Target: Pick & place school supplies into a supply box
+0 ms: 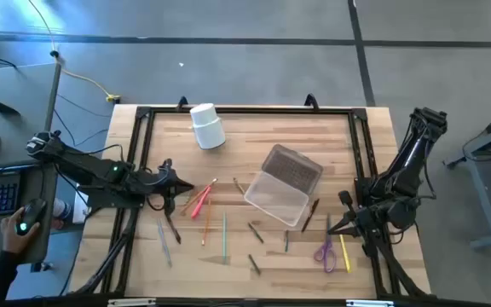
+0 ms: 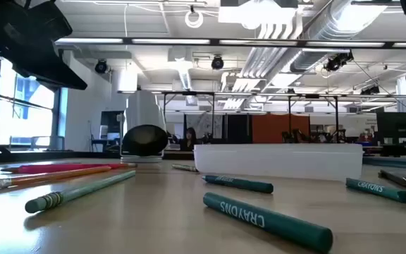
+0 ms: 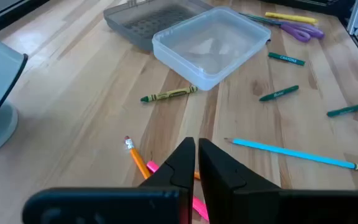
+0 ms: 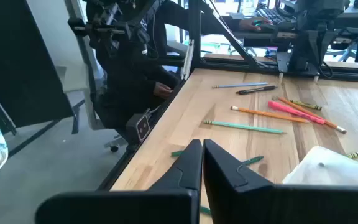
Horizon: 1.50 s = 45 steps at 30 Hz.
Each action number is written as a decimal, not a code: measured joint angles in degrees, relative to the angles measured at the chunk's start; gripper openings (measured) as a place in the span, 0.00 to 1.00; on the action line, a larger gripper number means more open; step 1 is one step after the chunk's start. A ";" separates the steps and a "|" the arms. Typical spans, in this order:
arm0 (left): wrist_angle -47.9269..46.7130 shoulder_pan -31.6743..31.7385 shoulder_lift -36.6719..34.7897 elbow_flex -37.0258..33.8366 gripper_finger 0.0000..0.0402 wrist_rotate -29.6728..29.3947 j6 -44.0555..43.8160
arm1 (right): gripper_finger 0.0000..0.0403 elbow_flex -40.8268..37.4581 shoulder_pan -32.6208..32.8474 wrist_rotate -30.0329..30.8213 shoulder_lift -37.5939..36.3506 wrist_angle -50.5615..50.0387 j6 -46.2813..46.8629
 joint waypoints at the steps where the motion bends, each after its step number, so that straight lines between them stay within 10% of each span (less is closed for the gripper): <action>1: 0.00 0.00 0.00 0.02 0.14 -0.02 0.00 | 0.00 -0.01 0.00 0.00 0.00 -0.01 0.00; 45: 0.00 0.02 0.00 0.01 0.14 -0.09 0.00 | 0.00 0.00 -0.02 0.00 0.02 0.00 0.00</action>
